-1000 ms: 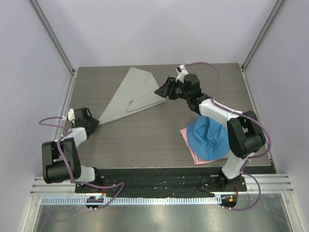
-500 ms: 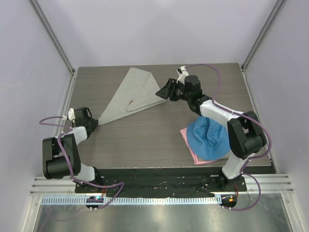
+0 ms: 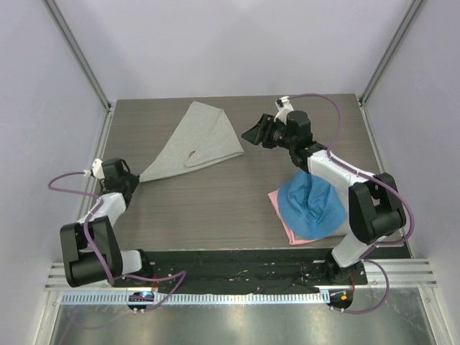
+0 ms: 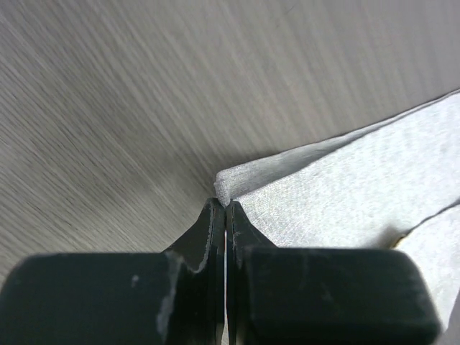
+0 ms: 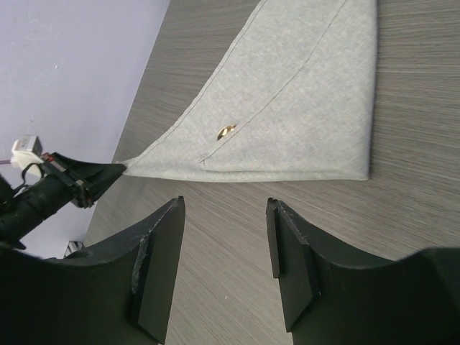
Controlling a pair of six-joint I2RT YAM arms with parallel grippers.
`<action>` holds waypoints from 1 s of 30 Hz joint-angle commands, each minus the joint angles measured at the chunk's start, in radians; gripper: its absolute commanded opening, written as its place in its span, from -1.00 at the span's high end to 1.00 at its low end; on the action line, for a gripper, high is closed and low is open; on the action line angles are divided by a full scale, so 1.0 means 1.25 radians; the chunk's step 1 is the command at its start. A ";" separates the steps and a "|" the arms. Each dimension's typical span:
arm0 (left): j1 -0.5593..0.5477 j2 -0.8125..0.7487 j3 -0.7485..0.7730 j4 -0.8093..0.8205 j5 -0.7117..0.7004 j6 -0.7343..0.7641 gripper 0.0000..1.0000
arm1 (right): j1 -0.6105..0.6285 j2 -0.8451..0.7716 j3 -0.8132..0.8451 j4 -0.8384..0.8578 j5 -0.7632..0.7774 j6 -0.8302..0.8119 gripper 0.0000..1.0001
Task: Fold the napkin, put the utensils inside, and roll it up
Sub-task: Fold the napkin
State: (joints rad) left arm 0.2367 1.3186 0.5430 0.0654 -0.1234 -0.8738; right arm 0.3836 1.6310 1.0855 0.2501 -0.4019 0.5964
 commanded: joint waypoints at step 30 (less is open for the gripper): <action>-0.526 0.562 0.730 0.047 0.213 0.316 1.00 | -0.044 -0.073 -0.063 0.011 0.000 -0.019 -0.14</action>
State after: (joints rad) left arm -0.3927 1.9572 1.3525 0.1635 0.0967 -0.5900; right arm 0.3401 1.5867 1.0115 0.2440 -0.4026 0.5949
